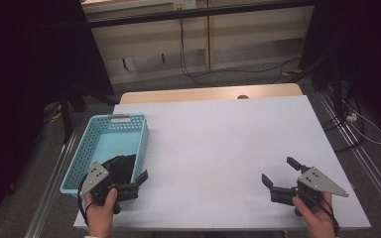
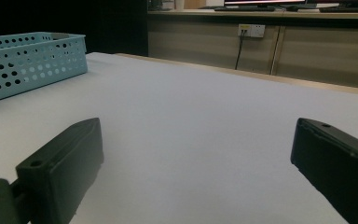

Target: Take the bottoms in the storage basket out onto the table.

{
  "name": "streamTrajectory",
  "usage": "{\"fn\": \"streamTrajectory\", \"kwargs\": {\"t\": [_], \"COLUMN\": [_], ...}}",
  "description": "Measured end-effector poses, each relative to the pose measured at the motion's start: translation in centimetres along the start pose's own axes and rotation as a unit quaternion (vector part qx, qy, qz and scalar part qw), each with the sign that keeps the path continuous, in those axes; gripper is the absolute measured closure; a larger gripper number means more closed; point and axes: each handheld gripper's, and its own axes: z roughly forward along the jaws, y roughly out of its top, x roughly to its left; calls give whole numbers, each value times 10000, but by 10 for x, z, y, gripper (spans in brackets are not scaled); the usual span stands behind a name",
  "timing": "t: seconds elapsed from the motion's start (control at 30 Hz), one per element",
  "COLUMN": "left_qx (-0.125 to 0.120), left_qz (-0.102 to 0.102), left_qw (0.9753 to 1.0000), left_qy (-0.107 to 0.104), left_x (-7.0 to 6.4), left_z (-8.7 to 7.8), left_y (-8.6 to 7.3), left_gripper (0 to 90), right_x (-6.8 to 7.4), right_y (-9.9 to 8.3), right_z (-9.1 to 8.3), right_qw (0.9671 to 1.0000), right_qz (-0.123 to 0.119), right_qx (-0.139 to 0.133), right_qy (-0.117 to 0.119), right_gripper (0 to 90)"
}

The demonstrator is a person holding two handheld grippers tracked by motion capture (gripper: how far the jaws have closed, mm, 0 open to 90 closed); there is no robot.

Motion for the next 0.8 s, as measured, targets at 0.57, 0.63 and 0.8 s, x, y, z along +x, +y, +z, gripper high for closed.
{"fn": "streamTrajectory", "kwargs": {"t": [0.57, 0.63, 0.8], "left_qx": [-40, -45, 23], "left_qz": [-18, -30, -50], "left_qw": [10000, 10000, 10000], "left_qy": [-64, -71, -12], "left_x": [0, 0, 2], "left_z": [3, 3, 1], "left_y": [11, 14, 23], "left_gripper": [16, 17, 17], "right_x": [-4, -4, -4], "right_y": [0, 0, 0], "right_z": [-2, -2, -2], "right_qw": [10000, 10000, 10000], "right_qz": [-27, -11, -26], "right_qx": [23, 42, 49], "right_qy": [-14, -9, 26], "right_gripper": [17, 17, 17]}}
